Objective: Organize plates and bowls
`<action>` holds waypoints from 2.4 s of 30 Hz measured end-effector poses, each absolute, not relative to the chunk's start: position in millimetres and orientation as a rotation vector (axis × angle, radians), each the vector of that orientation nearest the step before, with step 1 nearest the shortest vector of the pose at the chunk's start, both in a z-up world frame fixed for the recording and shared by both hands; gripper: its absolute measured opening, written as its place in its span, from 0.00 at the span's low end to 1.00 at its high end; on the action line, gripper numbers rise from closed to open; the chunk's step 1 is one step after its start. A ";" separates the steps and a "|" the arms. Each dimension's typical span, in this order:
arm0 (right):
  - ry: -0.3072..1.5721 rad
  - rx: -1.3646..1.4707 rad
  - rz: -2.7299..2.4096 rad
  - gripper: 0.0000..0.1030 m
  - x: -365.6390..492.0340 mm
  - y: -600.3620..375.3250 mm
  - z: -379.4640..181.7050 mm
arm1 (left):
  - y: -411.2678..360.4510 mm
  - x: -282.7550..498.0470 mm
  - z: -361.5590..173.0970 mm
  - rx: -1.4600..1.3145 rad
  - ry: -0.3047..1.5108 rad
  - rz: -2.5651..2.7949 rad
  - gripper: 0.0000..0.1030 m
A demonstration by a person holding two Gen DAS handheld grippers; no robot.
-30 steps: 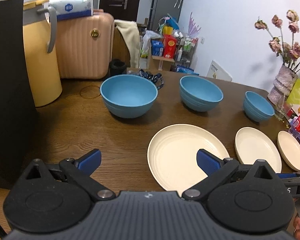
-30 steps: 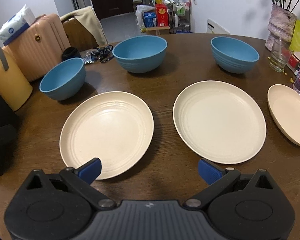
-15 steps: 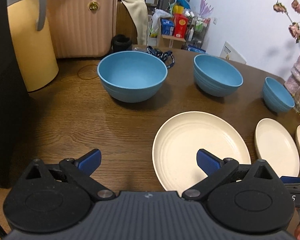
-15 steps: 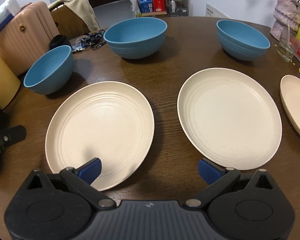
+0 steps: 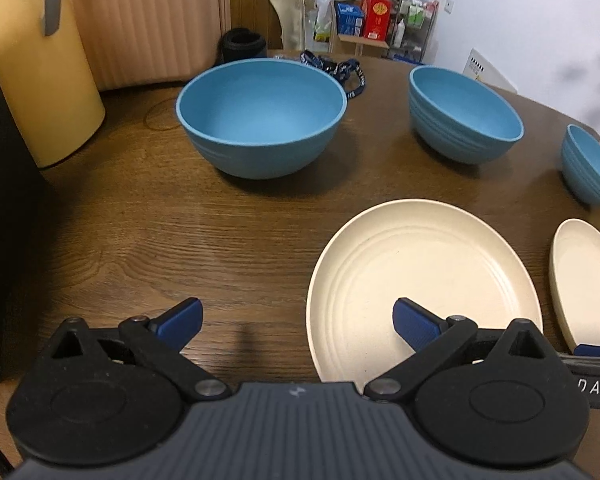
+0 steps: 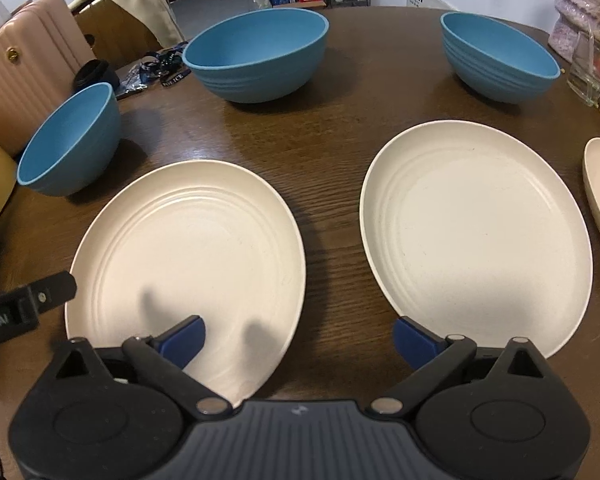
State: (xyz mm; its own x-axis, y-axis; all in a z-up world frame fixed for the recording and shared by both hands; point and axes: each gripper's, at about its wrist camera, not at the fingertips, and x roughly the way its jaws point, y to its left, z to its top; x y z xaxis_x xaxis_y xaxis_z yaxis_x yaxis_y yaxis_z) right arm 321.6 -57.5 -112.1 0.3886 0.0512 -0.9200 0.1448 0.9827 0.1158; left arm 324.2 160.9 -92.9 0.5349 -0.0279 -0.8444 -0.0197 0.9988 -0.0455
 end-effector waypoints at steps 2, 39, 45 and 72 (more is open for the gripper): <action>1.177 0.200 -0.057 0.93 325.7 -58.4 -114.3 | 160.7 326.8 -95.8 -0.052 1.019 0.001 1.00; 1.193 0.265 -0.011 0.14 348.0 -63.1 -128.9 | 154.5 349.6 -121.7 -0.074 1.098 -0.064 0.15; 1.176 0.269 0.010 0.13 344.3 -63.6 -127.1 | 159.0 345.6 -122.1 -0.087 1.092 -0.064 0.15; 1.054 0.239 0.164 0.12 306.7 -39.7 -100.9 | 198.4 301.7 -90.2 -0.147 0.981 -0.029 0.15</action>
